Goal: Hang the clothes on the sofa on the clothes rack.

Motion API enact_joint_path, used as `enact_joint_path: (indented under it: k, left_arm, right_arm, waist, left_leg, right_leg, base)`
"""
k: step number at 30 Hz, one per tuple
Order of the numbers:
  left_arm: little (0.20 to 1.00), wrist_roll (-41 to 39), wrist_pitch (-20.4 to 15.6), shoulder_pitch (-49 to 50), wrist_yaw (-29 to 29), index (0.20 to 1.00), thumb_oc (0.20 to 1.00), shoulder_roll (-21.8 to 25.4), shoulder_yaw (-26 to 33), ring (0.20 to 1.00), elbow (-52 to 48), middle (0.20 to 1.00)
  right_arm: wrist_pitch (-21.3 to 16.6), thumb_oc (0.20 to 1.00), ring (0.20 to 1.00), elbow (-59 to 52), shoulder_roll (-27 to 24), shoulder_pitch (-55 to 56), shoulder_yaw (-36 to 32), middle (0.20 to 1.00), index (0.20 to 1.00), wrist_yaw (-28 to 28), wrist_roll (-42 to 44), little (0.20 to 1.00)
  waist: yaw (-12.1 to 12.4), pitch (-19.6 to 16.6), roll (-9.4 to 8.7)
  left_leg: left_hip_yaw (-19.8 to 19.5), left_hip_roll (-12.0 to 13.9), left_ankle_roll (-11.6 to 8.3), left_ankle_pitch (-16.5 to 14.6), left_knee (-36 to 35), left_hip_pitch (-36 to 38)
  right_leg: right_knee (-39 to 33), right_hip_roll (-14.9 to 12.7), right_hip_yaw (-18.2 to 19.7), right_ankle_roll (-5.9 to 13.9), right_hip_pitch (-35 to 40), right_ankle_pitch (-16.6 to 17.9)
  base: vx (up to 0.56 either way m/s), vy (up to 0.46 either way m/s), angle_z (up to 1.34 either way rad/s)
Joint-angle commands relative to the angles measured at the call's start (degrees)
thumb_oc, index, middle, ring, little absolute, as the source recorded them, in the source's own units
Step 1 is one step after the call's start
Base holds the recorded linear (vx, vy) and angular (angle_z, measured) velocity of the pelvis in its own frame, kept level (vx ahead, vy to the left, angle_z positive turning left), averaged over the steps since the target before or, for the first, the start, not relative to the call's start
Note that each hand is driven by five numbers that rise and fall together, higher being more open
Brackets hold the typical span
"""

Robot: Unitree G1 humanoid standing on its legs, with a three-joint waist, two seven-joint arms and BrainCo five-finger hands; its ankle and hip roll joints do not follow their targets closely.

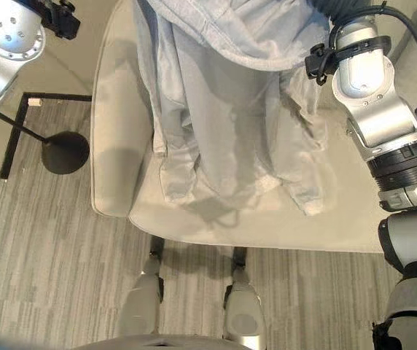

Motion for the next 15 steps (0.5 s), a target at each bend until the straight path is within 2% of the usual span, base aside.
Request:
enact_joint_path:
  k: [1,5,7,8,11,14,15]
  left_arm:
    - [0.2,2.02,-1.24,5.91,0.78,0.2,0.2,-0.5,1.96,0.2,3.38,0.2]
    - [0.2,3.18,-0.68,8.68,0.12,0.2,0.2,0.63,4.09,0.2,0.97,0.2]
    - [0.2,3.58,-0.48,10.24,-0.3,0.2,0.2,1.13,5.17,0.2,-0.05,0.2]
    - [0.2,3.76,-0.4,10.5,-0.44,0.2,0.2,1.18,5.42,0.2,-0.31,0.2]
    - [0.2,4.78,-0.49,12.36,-0.38,0.2,0.2,1.17,7.71,0.2,-0.54,0.2]
    - [0.2,5.2,-0.4,12.49,-0.32,0.2,0.2,1.42,8.2,0.2,-0.79,0.2]
    - [0.2,5.29,-0.27,12.63,-0.08,0.2,0.2,1.26,8.84,0.2,-0.82,0.2]
  right_arm:
    - [-1.98,0.2,0.2,1.55,1.52,4.66,-2.64,0.2,0.2,-1.18,-2.87,0.2]
    - [-1.16,0.2,0.2,2.05,1.14,5.34,-3.99,0.2,0.2,-0.98,-4.11,0.2]
    - [-0.19,0.2,0.2,3.0,1.07,4.55,-4.18,0.2,0.2,-1.19,-5.33,0.2]
    - [0.09,0.2,0.2,3.21,1.13,4.41,-4.15,0.2,0.2,-1.05,-5.64,0.2]
    - [0.62,0.2,0.2,4.61,1.38,3.05,-4.51,0.2,0.2,-2.08,-7.58,0.2]
    - [0.86,0.2,0.2,4.98,1.11,2.27,-4.11,0.2,0.2,-2.08,-8.22,0.2]
    - [1.07,0.2,0.2,5.09,0.41,1.77,-3.57,0.2,0.2,-2.0,-8.49,0.2]
  waist:
    - [3.06,-11.49,-3.11]
    - [4.06,-12.93,-4.5]
    - [4.7,-13.91,-5.0]
    - [4.84,-14.2,-5.05]
    - [5.76,-14.4,-5.15]
    - [6.1,-14.38,-4.92]
    - [6.11,-14.37,-4.49]
  left_leg:
    - [6.11,1.5,-0.48,-8.02,0.84,7.29]
    - [5.05,-0.26,1.42,-11.48,4.56,8.23]
    - [4.69,-2.02,2.72,-13.13,5.56,9.28]
    - [4.64,-2.5,3.04,-13.31,5.39,9.69]
    - [4.92,-4.63,4.34,-12.79,4.48,10.63]
    - [4.87,-5.11,4.77,-12.24,3.84,11.05]
    - [4.78,-6.28,5.59,-11.76,2.52,11.89]
  right_leg:
    - [0.49,-4.22,0.85,5.01,0.96,-1.92]
    - [0.89,-5.71,0.39,5.18,3.59,-1.45]
    - [1.64,-7.15,0.07,5.18,4.39,0.91]
    - [1.7,-7.53,0.08,5.18,4.49,1.73]
    - [3.85,-9.78,-1.1,5.18,3.44,7.51]
    - [5.14,-10.03,-1.77,5.18,3.21,6.5]
    - [8.36,-8.88,-1.43,5.18,3.55,1.94]
  base:
    - [0.08,0.182,0.06]
    - [0.06,0.179,0.16]
    - [0.05,0.288,0.34]
    - [0.01,0.232,0.06]
    - [-0.05,0.219,0.1]
    - [-0.03,0.198,0.12]
    - [0.0,0.274,0.07]
